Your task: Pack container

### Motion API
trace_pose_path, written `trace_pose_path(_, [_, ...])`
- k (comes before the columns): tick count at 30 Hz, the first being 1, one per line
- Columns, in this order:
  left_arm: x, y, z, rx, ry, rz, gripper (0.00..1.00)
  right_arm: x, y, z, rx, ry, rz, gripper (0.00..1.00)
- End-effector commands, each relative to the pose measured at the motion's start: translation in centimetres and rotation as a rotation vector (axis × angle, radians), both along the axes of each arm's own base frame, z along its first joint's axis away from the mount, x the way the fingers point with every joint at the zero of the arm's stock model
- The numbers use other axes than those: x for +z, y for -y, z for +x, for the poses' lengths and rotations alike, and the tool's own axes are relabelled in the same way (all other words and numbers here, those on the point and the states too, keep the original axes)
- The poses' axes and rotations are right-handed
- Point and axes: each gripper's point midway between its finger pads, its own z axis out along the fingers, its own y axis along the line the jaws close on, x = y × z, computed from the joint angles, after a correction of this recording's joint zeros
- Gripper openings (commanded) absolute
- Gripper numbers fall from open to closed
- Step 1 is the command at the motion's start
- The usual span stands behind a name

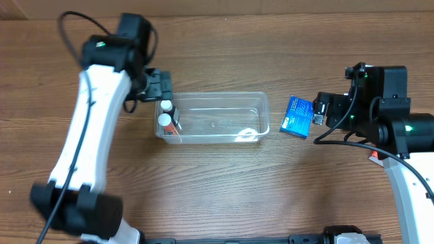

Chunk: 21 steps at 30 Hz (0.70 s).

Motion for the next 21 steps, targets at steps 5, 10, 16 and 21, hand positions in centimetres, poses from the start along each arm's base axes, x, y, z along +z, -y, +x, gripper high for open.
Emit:
trace_pose_path(5, [9.7, -4.8, -2.6, 0.129, 0.312, -0.014, 1.00, 8.4, 2.3, 3.8, -0.174, 0.262, -0.022, 1.00])
trace_pose_path(10, [9.8, -7.0, -3.4, 0.254, 0.309, -0.053, 1.00, 4.2, 1.7, 6.6, -0.199, 0.113, 0.018, 1.00])
trace_pose_path(16, [8.7, -7.1, -3.6, 0.261, 0.271, -0.060, 1.00, -5.2, -0.5, 8.3, -0.182, -0.195, 0.100, 1.00])
trace_pose_path(21, [7.8, -7.1, -3.6, 0.262, 0.242, -0.058, 1.00, -9.6, -1.5, 8.9, -0.165, -0.320, 0.117, 1.00])
